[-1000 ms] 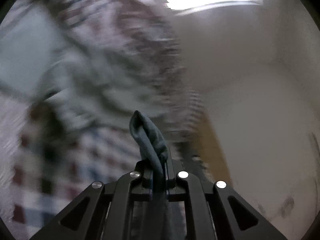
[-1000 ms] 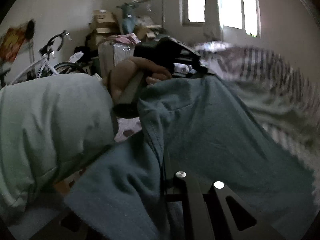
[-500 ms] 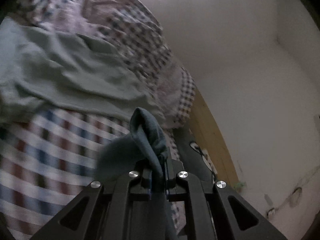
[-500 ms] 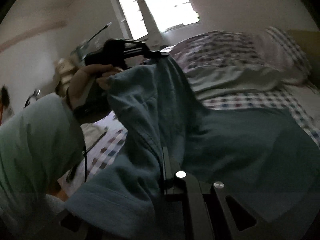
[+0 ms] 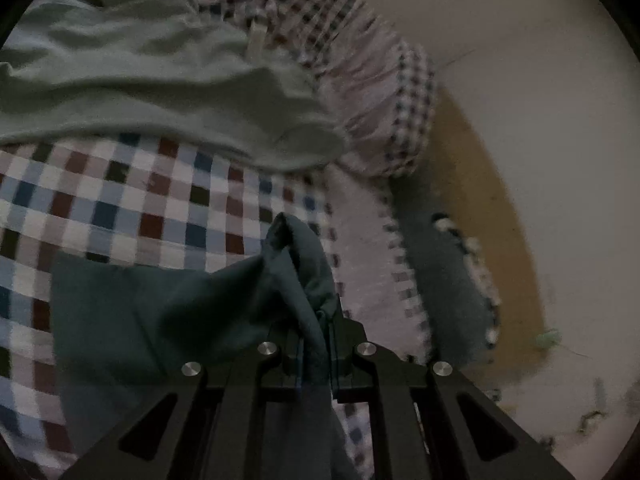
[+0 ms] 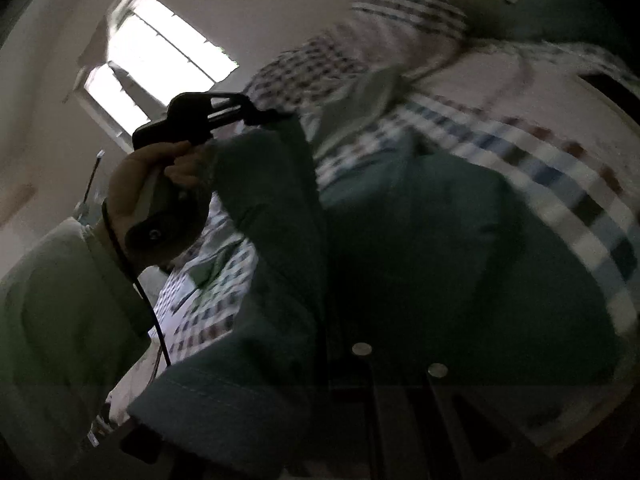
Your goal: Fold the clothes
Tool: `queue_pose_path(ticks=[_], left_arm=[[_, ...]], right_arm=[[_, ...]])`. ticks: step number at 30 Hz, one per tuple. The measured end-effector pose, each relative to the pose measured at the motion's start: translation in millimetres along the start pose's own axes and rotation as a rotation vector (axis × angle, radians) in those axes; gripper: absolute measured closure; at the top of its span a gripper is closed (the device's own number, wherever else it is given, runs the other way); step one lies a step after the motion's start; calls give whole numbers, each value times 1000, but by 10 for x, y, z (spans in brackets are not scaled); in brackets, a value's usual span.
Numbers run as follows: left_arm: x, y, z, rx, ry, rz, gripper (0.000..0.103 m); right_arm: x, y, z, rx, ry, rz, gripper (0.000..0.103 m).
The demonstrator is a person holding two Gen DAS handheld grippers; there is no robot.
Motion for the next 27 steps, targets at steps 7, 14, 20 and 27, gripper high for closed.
queue_pose_path(ticks=[7, 14, 20, 27], left_arm=[[83, 686, -48, 144, -54, 10, 96], [124, 1033, -77, 211, -46, 15, 91], [150, 720, -177, 14, 13, -52, 35], [47, -188, 170, 89, 94, -171, 25]], right_arm=[[23, -74, -604, -8, 155, 13, 99], [46, -250, -840, -47, 232, -9, 96], [-66, -502, -1074, -125, 337, -33, 89], [-126, -1111, -1541, -292, 446, -96, 88]])
Point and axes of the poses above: each gripper's, at about its wrist camera, not at the fingertips, and y roughly the way its jaws point, z to its left, x to its top, the point moved 4 cm from there along y, roughly the way its jaws point, and after that the axes turned 12 degrees about z, right-handed, at the moved point
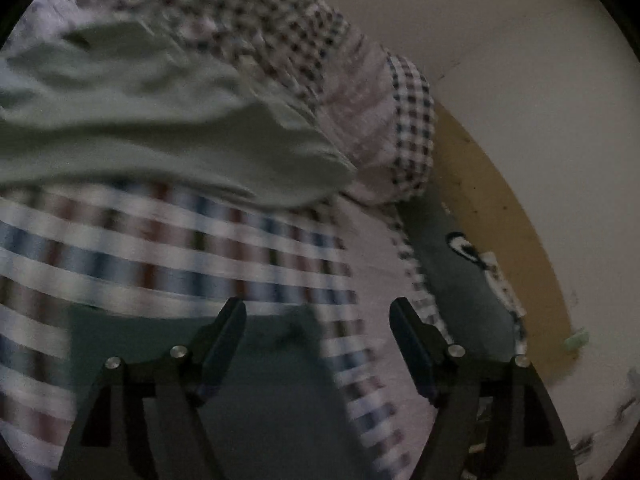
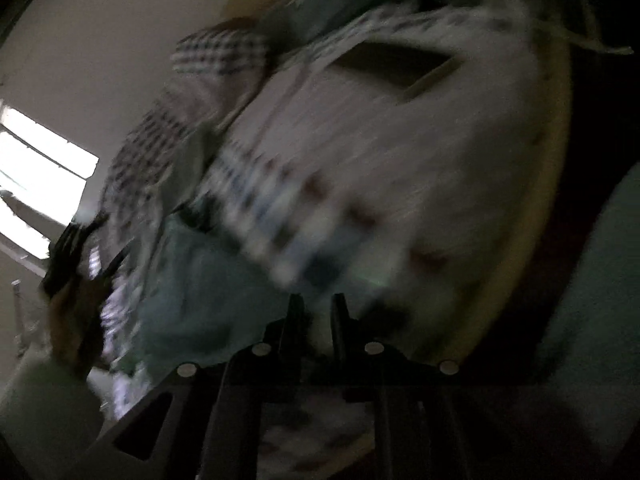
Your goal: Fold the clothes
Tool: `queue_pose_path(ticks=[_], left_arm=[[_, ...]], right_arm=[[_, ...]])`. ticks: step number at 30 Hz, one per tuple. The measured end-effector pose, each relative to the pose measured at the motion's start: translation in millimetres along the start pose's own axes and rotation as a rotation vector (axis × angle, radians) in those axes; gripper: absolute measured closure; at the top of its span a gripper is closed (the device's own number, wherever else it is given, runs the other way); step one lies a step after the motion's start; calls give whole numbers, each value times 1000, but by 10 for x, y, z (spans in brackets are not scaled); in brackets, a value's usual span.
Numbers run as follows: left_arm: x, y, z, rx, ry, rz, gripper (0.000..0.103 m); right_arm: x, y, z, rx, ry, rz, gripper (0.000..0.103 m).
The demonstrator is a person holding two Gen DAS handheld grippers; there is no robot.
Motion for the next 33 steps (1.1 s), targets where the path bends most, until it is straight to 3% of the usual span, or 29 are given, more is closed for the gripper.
queue_pose_path(ticks=[5, 7, 8, 11, 12, 16, 19, 22, 27, 28, 29, 30, 31, 32, 33], left_arm=[[-261, -468, 664, 156, 26, -35, 23], [-388, -478, 913, 150, -8, -27, 23], [-449, -465, 1021, 128, -30, -22, 23], [-582, -344, 1228, 87, -75, -8, 23], [-579, -291, 1247, 76, -77, 5, 23], [-533, -143, 1216, 137, -28, 14, 23], [-518, -18, 1336, 137, -90, 30, 24], [-515, 89, 1437, 151, -136, 45, 26], [-453, 120, 1466, 150, -124, 39, 32], [-439, 137, 1474, 152, -123, 39, 43], [-430, 161, 1484, 159, -124, 42, 51], [-423, 183, 1496, 171, -124, 42, 56], [-416, 200, 1507, 181, -125, 40, 78], [-411, 199, 1514, 189, -128, 26, 92], [-405, 199, 1517, 193, -132, 15, 94]], right_arm=[[355, -58, 296, -17, -212, -4, 88], [515, 60, 708, 3, -374, 5, 82], [578, 118, 922, 21, -455, 13, 73], [732, 315, 1526, 56, -655, 44, 57], [777, 388, 1720, 65, -713, 55, 57], [1004, 844, 2301, 79, -800, 92, 57], [1144, 1304, 2624, 28, -854, 109, 57], [1250, 1766, 2755, -23, -894, 164, 57], [1354, 2226, 2901, -63, -930, 218, 58], [1348, 2305, 2920, -70, -940, 232, 65], [1343, 2372, 2905, -73, -941, 237, 89], [1339, 2437, 2886, -76, -940, 240, 98], [1364, 2464, 2834, -69, -907, 243, 98], [1394, 2485, 2778, -61, -869, 246, 98], [1441, 2444, 2717, -47, -826, 236, 98]])
Point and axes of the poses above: each gripper's, at about its wrist camera, not at the fingertips, and y roughly the way its jaws point, z to its left, x to its top, the point moved 4 cm from there along y, roughly the way its jaws point, and after that the axes turned 12 degrees about z, right-handed, at the moved point
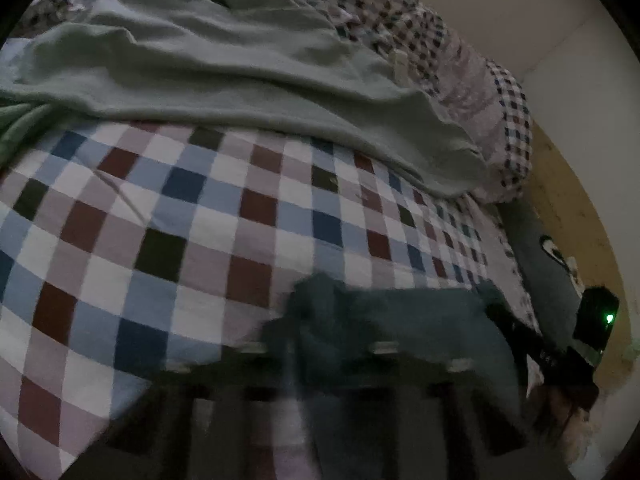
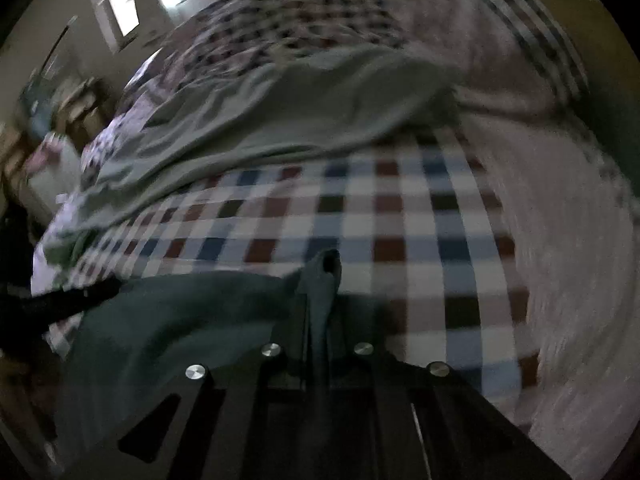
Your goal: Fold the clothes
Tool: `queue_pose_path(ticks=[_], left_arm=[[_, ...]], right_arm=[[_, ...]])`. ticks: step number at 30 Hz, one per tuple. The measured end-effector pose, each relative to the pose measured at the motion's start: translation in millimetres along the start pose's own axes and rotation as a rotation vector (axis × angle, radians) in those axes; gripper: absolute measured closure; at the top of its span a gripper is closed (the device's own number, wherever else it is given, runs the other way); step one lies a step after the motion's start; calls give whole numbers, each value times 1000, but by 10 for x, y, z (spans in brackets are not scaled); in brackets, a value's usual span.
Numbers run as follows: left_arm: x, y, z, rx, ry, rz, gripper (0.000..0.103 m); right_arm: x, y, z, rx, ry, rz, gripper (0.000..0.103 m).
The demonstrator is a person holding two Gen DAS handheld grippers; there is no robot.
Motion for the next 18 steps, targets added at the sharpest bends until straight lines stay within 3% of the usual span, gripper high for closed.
queue_pose_path(ticks=[4, 7, 9, 11, 14, 15, 16, 18], left_arm=[[17, -104, -144, -7, 18, -70, 96], [36, -110, -222, 21, 33, -90, 95], [43, -20, -171, 78, 18, -65, 87], [56, -14, -70, 130, -22, -68, 64], [118, -196, -108, 157, -33, -136, 51], [132, -248, -164, 150, -19, -152, 47], [146, -303, -255, 137, 8, -169, 44], [164, -356, -480, 115, 78, -177, 33]], right_arm=[[-63, -388, -66, 31, 74, -92, 99], [-65, -239, -55, -56, 3, -62, 97], [-80, -116, -142, -201, -18, -35, 97], [-87, -91, -235, -316, -18, -26, 94], [20, -389, -241, -288, 13, -96, 87], [61, -489, -155, -252, 2, -126, 79], [102, -589, -62, -213, -10, -157, 59], [144, -617, 151, -104, -30, -163, 54]])
Point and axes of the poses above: each gripper's, at about its wrist camera, not at the fingertips, and y roughly the way its jaws point, z to its left, x to its top, the point moved 4 cm from there along y, roughly the way its jaws point, and after that the axes turned 12 degrees about z, right-handed, at the moved point
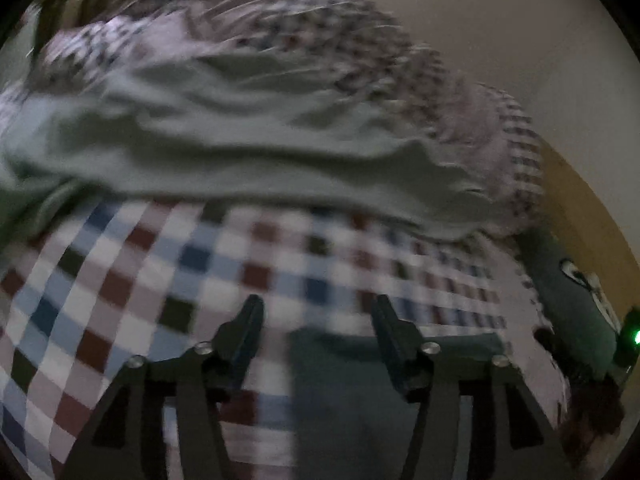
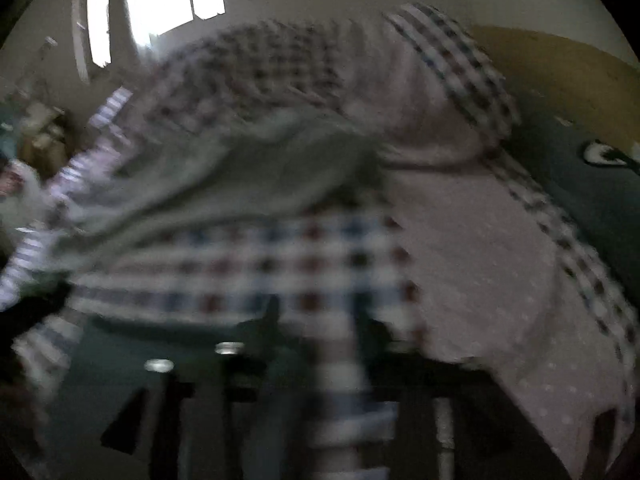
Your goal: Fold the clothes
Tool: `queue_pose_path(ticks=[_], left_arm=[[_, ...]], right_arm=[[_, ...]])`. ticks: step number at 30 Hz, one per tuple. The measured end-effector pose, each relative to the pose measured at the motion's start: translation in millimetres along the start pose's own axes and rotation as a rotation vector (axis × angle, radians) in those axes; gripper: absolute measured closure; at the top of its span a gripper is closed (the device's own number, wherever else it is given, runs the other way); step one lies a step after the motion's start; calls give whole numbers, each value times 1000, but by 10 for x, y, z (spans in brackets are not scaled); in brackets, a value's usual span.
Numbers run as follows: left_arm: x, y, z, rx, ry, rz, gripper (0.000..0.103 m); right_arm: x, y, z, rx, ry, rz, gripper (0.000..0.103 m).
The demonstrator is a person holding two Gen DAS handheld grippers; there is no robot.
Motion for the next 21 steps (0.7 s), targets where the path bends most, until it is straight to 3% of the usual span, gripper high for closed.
queue_pose_path(ticks=[2, 5, 7, 10, 12, 21], left_arm=[[-13, -27, -238, -25, 76, 1, 32], [-54, 51, -546, -14, 187, 31, 32], [-120, 191, -613, 45, 235, 63, 23], [-230, 469, -589, 141, 279, 142, 22], [-282, 586, -575, 154, 288, 179, 22], [-384, 640, -575, 187, 326, 147, 17]], right_arm=[[25, 42, 202, 123, -6, 28, 54], [-41, 304, 397, 204, -13, 94, 54], [-126, 584, 435, 194, -22, 169, 54], [-317, 950, 404, 116, -69, 251, 56], [-333, 974, 388, 115, -67, 238, 56], [-426, 972, 367, 101, -91, 212, 56]])
Point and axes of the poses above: each gripper's, at about its wrist camera, not at the fingertips, and y roughly the way its jaws point, z to its left, x to its top, the point moved 4 cm from there along y, roughly the way its jaws point, and after that the axes turned 12 degrees about z, right-handed, at the moved point
